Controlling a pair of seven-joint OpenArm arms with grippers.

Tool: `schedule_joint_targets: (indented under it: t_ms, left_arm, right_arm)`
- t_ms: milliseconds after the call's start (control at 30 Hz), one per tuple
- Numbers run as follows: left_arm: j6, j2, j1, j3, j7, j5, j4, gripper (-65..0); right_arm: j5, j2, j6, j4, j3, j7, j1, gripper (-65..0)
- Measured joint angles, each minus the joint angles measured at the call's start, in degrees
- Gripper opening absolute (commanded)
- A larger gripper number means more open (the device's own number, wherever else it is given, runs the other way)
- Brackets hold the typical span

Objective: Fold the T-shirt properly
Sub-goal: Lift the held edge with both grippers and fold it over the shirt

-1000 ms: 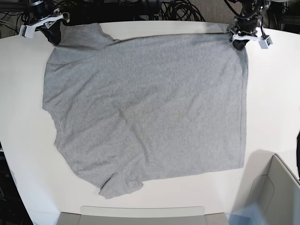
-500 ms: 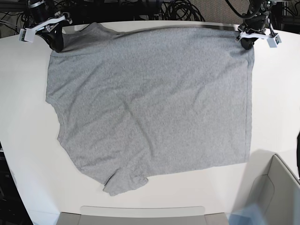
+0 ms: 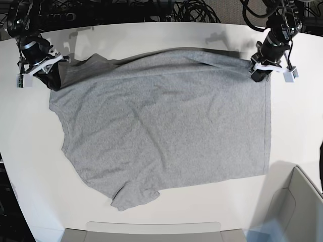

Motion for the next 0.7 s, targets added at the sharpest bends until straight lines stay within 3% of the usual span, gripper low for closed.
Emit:
schedule_joint_targets:
  t_ms: [200,367,567,700]
  left_arm:
    - [0.09,0.13,-4.26,-5.05,2.45,0.24,-0.37,-65.0]
    - [-0.07,0.15,-8.92,-5.22,2.6,0.17,-6.1,-65.0]
    - [0.0,0.09,-14.58,-5.18,2.62,0.17,-11.78,-65.0]
    - [0.09,-2.62,-18.29,-2.84,2.62,0.24,-16.68,-65.0]
  right_arm:
    - [-5.68,-0.13,0.24,-0.22,-0.33,-6.69,8.79,-65.0]
    - [-6.84,0.33,0.37,-4.57,-1.95,-7.89,15.1,-65.0]
    - [-11.87,0.96,0.24,-11.32,-9.09,-7.96,21.29,-65.0]
    - [-13.68,0.92,0.5,-16.52,-11.69,-8.0,25.77,-65.0]
